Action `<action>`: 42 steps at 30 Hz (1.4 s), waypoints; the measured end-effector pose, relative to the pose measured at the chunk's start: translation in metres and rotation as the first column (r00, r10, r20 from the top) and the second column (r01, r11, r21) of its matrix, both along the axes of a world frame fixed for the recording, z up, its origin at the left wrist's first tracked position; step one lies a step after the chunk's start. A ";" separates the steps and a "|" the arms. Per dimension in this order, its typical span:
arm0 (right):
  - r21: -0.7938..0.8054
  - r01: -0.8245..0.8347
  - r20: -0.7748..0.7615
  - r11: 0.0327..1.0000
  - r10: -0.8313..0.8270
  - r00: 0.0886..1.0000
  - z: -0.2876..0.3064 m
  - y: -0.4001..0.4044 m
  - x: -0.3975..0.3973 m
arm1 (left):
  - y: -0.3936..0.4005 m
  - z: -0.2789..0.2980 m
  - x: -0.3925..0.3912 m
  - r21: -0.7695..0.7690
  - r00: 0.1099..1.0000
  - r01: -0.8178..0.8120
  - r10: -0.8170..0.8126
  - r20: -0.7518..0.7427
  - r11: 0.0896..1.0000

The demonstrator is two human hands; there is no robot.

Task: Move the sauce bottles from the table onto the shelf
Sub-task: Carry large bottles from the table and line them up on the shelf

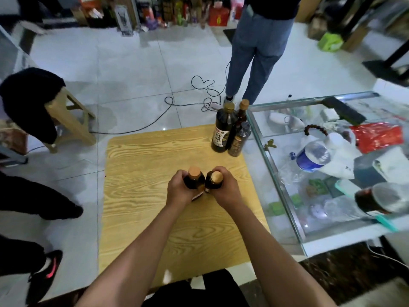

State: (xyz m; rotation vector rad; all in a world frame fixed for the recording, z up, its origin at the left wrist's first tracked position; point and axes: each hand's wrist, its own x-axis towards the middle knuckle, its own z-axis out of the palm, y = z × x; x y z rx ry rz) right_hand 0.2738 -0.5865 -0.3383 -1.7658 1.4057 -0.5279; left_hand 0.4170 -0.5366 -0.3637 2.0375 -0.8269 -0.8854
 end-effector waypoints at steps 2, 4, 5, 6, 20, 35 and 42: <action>-0.014 0.115 0.058 0.993 -0.114 0.992 0.003 0.019 -0.007 | 0.002 0.006 0.004 -0.037 0.996 0.081 -0.083 -0.042 0.996; -0.019 0.222 0.136 0.975 -0.218 0.966 0.005 0.039 -0.019 | 0.005 0.010 0.007 -0.073 0.976 0.184 -0.191 -0.106 0.980; -0.012 0.262 0.152 0.965 -0.257 0.954 0.008 0.046 -0.026 | 0.006 0.014 0.007 -0.095 0.958 0.230 -0.243 -0.154 0.968; 0.007 0.310 0.163 0.951 -0.307 0.938 0.013 0.053 -0.034 | 0.007 0.018 0.004 -0.114 0.930 0.280 -0.299 -0.214 0.953; -0.072 0.773 0.426 0.630 -0.682 0.595 0.148 0.199 -0.197 | 0.048 0.141 -0.161 -0.436 0.464 0.674 -0.802 -0.377 0.596; -0.196 0.962 0.570 0.188 -0.777 0.268 0.226 0.488 -0.394 | 0.254 0.251 -0.425 -0.484 0.045 0.874 -0.999 0.026 0.027; -0.268 0.963 0.614 -0.020 -0.774 0.155 0.241 0.637 -0.486 | 0.371 0.278 -0.542 -0.521 -0.066 0.851 -0.997 0.026 -0.070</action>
